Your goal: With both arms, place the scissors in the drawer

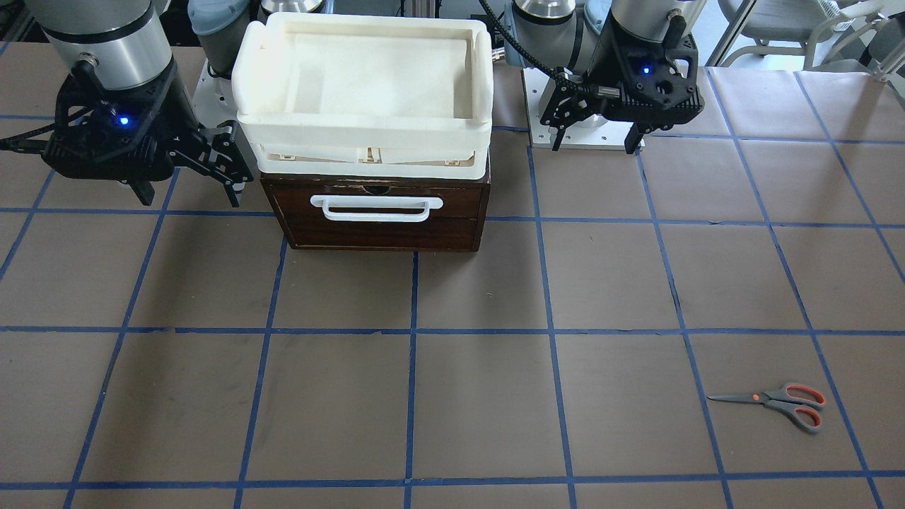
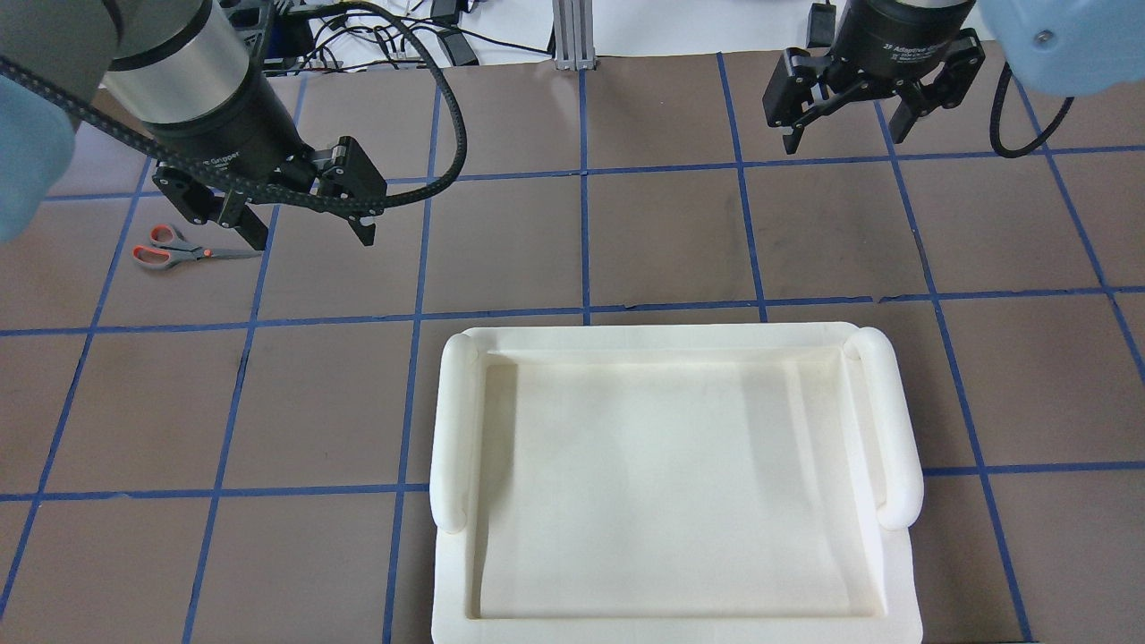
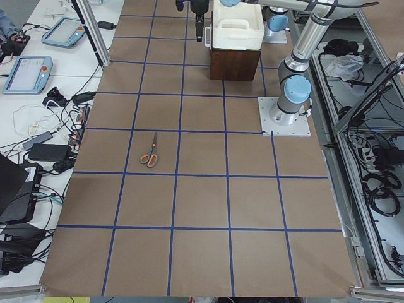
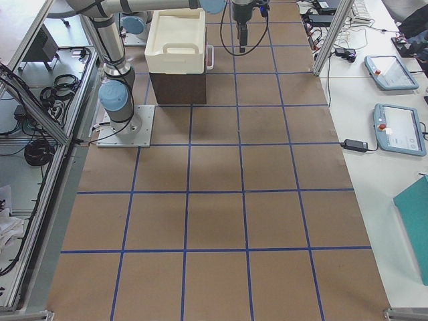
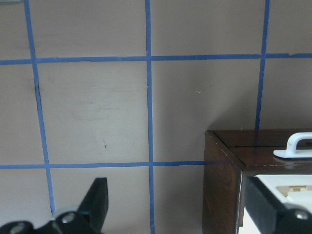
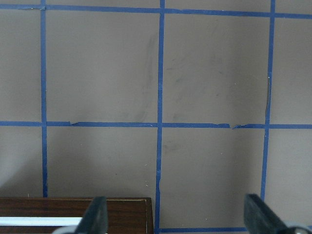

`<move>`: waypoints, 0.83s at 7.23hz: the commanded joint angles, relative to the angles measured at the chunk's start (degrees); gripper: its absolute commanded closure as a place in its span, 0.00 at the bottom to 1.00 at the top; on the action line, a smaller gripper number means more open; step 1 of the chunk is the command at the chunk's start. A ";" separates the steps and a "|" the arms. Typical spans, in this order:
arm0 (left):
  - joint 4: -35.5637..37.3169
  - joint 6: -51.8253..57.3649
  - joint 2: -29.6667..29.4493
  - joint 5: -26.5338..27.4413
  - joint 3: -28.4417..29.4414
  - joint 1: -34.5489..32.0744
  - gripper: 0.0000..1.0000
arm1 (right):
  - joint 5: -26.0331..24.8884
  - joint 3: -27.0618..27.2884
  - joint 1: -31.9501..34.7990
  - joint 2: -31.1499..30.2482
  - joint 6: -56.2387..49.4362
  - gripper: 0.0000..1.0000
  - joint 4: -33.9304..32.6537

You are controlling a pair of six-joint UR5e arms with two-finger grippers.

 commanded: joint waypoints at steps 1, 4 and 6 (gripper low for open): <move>-0.29 0.00 0.18 0.47 -0.84 -0.06 0.00 | -0.21 0.54 0.00 0.03 -0.09 0.00 0.11; 1.28 14.56 0.19 0.39 -0.68 2.04 0.00 | 0.14 0.64 0.00 -0.15 0.44 0.00 -0.08; 4.17 40.76 -4.53 1.34 -1.81 6.35 0.00 | -0.47 0.72 0.17 -0.24 3.58 0.00 -0.77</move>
